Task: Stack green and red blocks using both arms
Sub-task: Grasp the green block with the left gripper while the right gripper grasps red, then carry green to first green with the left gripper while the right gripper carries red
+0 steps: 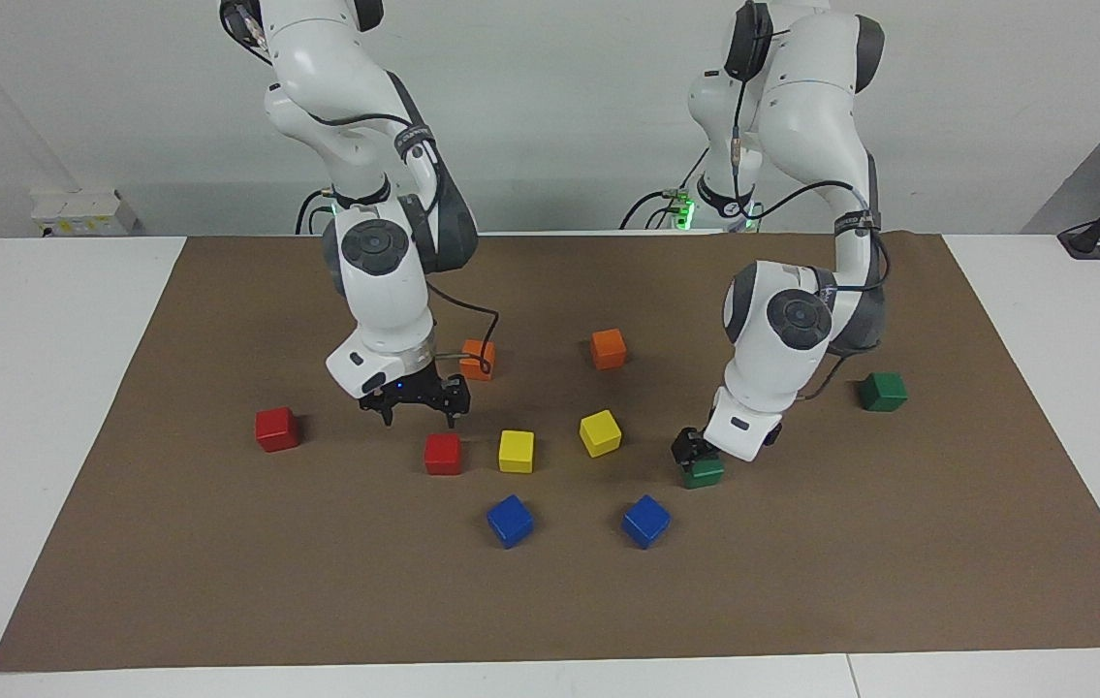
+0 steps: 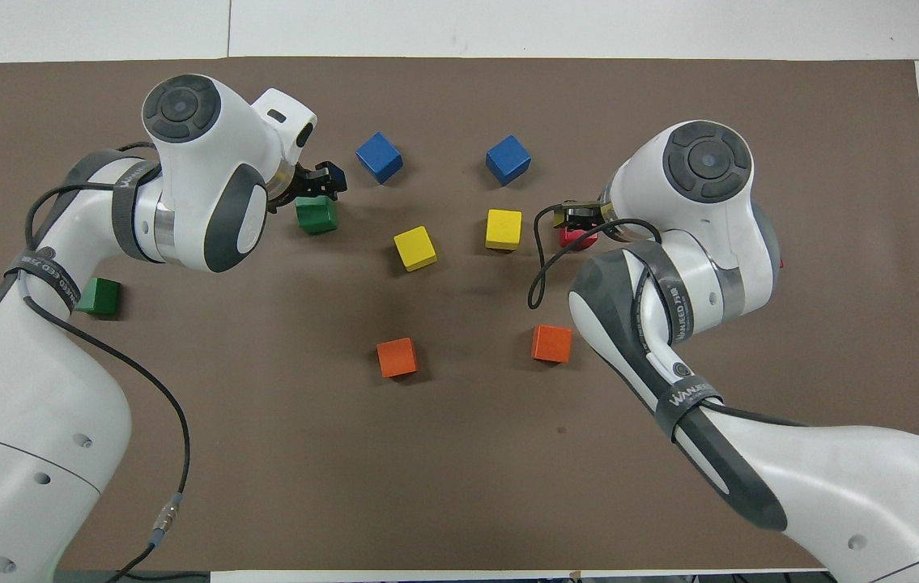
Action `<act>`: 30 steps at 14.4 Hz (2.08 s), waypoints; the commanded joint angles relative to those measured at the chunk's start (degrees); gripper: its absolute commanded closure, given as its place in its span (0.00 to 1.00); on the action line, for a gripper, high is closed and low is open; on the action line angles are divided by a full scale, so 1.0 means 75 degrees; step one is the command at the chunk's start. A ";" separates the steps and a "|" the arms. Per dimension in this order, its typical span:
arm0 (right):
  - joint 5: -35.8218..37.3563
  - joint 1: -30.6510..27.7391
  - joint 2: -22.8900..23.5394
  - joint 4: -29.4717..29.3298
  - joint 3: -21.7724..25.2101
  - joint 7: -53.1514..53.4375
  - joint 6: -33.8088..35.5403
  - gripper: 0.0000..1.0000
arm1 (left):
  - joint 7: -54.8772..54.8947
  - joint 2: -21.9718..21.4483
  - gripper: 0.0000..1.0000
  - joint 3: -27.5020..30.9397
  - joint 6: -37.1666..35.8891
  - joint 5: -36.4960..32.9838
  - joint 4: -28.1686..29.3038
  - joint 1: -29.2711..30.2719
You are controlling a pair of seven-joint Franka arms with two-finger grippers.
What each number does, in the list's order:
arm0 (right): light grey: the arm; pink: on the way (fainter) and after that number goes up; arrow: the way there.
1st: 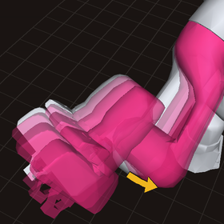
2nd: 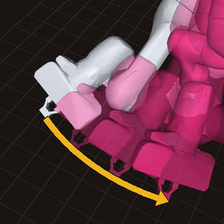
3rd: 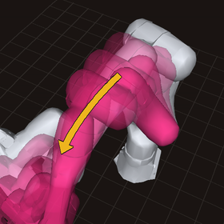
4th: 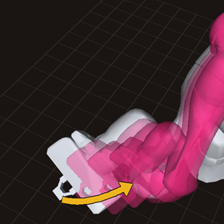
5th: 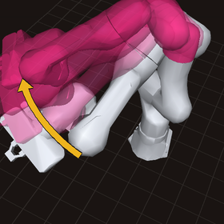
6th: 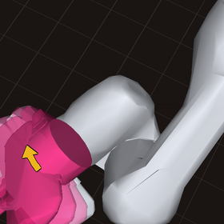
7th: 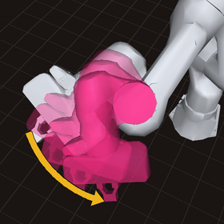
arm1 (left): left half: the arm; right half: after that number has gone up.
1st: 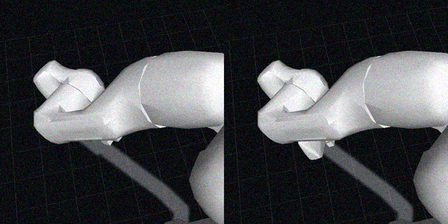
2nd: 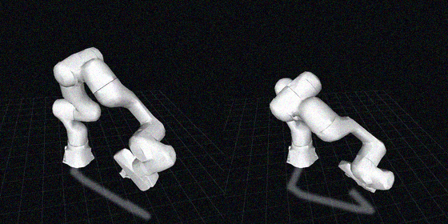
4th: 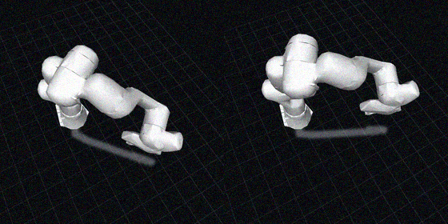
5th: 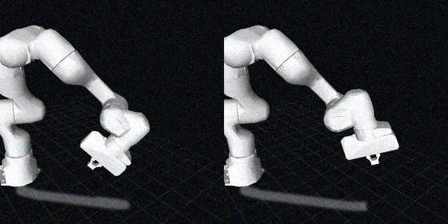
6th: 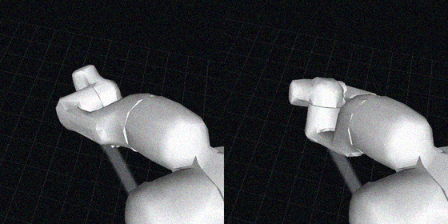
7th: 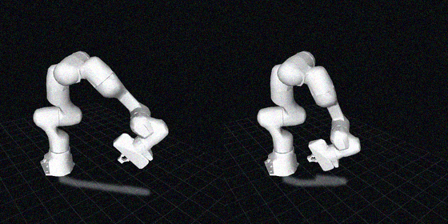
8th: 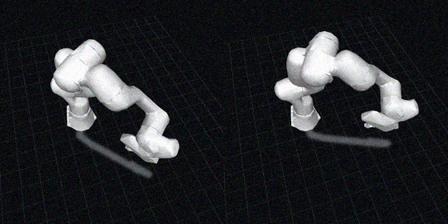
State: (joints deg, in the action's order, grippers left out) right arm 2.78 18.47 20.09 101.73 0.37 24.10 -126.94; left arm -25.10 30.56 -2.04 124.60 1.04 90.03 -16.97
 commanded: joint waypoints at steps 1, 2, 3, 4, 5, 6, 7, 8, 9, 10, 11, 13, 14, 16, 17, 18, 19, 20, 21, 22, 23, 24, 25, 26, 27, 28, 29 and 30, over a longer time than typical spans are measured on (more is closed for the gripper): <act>-0.0019 0.0010 0.0355 -0.0274 -0.0002 0.0150 -0.0196 0.00 | -0.0029 0.0355 0.00 0.0061 0.0203 -0.0174 -0.0227 -0.0092; -0.0054 0.0033 0.0495 -0.0437 -0.0002 0.0162 -0.0184 0.00 | -0.0029 0.0506 0.00 0.0038 0.0203 -0.0359 -0.0262 -0.0092; -0.0240 0.0045 0.0566 -0.0532 -0.0014 0.0162 -0.0196 0.00 | 0.0018 0.0543 0.00 0.0038 0.0215 -0.0524 -0.0274 -0.0104; -0.0335 0.0045 0.0637 -0.0568 -0.0014 0.0150 -0.0208 0.00 | 0.0157 0.0543 0.00 0.0026 0.0157 -0.0537 -0.0286 -0.0104; -0.0348 0.0022 0.0672 -0.0580 -0.0014 0.0150 -0.0266 0.00 | 0.0321 0.0543 0.00 0.0015 0.0098 -0.0525 -0.0332 -0.0092; -0.0371 0.0021 0.0719 -0.0568 -0.0014 0.0139 -0.0429 0.00 | 0.0334 0.0555 0.00 0.0003 0.0098 -0.0502 -0.0333 -0.0092; -0.0383 0.0033 0.0778 -0.0568 -0.0014 0.0139 -0.0535 0.00 | 0.0335 0.0555 0.00 -0.0020 0.0109 -0.0490 -0.0344 -0.0092; -0.0418 0.0033 0.0871 -0.0568 -0.0014 0.0139 -0.0652 0.00 | 0.0335 0.0566 0.00 -0.0055 0.0109 -0.0490 -0.0367 -0.0069; -0.0511 0.0045 0.0930 -0.0568 -0.0014 0.0150 -0.0792 0.00 | 0.0381 0.0590 0.00 -0.0056 0.0133 -0.0490 -0.0379 -0.0069; -0.0547 0.0045 0.1012 -0.0568 -0.0014 0.0150 -0.0875 0.00 | 0.0439 0.0602 0.01 -0.0044 0.0144 -0.0479 -0.0379 -0.0080; -0.0547 0.0045 0.1082 -0.0568 -0.0014 0.0139 -0.1003 0.00 | 0.0452 0.0602 0.07 -0.0044 0.0156 -0.0490 -0.0379 -0.0092; -0.0559 0.0056 0.1153 -0.0533 -0.0014 0.0139 -0.1192 0.00 | 0.0463 0.0602 0.65 -0.0044 0.0156 -0.0525 -0.0368 -0.0104; -0.0559 0.0068 0.1153 -0.0486 -0.0014 0.0139 -0.1192 0.00 | 0.0463 0.0590 1.00 -0.0044 0.0145 -0.0525 -0.0368 -0.0139; -0.0559 0.0068 0.1153 -0.0381 -0.0014 0.0092 -0.1145 0.18 | 0.0487 0.0567 1.00 -0.0044 0.0040 -0.0549 -0.0368 -0.0127; -0.0559 0.0068 0.1141 -0.0346 -0.0014 0.0080 -0.1064 0.48 | 0.0487 0.0555 1.00 -0.0044 -0.0065 -0.0479 -0.0379 -0.0139; -0.0559 0.0068 0.1118 -0.0345 -0.0014 0.0080 -0.0901 0.97 | 0.0487 0.0520 1.00 -0.0044 -0.0217 -0.0467 -0.0437 -0.0116; -0.0559 0.0068 0.1048 -0.0368 -0.0014 0.0068 -0.0632 1.00 | 0.0498 0.0462 1.00 -0.0056 -0.0346 -0.0432 -0.0473 -0.0081; -0.0559 0.0057 0.0978 -0.0415 -0.0014 0.0068 -0.0386 1.00 | 0.0510 0.0252 1.00 -0.0056 -0.0510 -0.0362 -0.0473 -0.0011; -0.0512 -0.0025 0.0826 -0.0497 -0.0014 0.0033 -0.0093 1.00 | 0.0592 -0.0005 1.00 -0.0044 -0.0674 -0.0234 -0.0438 0.0048; -0.0442 -0.0107 0.0697 -0.0672 -0.0014 -0.0118 0.0316 1.00 | 0.0836 -0.0263 1.00 -0.0056 -0.0919 -0.0140 -0.0368 0.0246; -0.0441 -0.0270 0.0580 -0.0940 0.0021 -0.0560 0.0830 1.00 | 0.1175 -0.0544 1.00 -0.0056 -0.1270 -0.0057 -0.0310 0.0468; -0.0441 -0.0515 0.0358 -0.1047 0.0021 -0.0982 0.1218 1.00 | 0.1677 -0.0872 1.00 -0.0044 -0.1575 0.0001 -0.0182 0.0679; -0.0430 -0.0796 0.0113 -0.1048 0.0021 -0.1358 0.1419 1.00 | 0.2216 -0.1165 1.00 -0.0044 -0.1799 0.0002 0.0040 0.0913; -0.0430 -0.1077 -0.0075 -0.1002 0.0033 -0.1860 0.1514 1.00 | 0.2790 -0.1504 1.00 -0.0032 -0.1917 0.0014 0.0309 0.1182; -0.0430 -0.1417 -0.0217 -0.0990 0.0021 -0.2457 0.1666 1.00 | 0.3352 -0.1774 1.00 -0.0032 -0.1953 0.0002 0.0602 0.1475; -0.0430 -0.1733 -0.0299 -0.0955 0.0021 -0.2939 0.1737 1.00 | 0.3915 -0.2021 1.00 -0.0021 -0.1965 0.0002 0.0860 0.1756; -0.0430 -0.2027 -0.0370 -0.0920 0.0021 -0.3349 0.1738 1.00 | 0.4384 -0.2209 1.00 -0.0009 -0.1953 0.0014 0.1095 0.2038; -0.0441 -0.2308 -0.0382 -0.0873 0.0021 -0.3783 0.1726 1.00 | 0.4842 -0.2362 1.00 -0.0009 -0.1942 0.0002 0.1306 0.2365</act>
State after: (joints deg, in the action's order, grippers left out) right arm -0.60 4.90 17.87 93.74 1.35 1.45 -113.82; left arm 4.52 17.46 -1.80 109.43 -0.08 93.24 -3.07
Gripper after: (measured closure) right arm 0.454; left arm 0.454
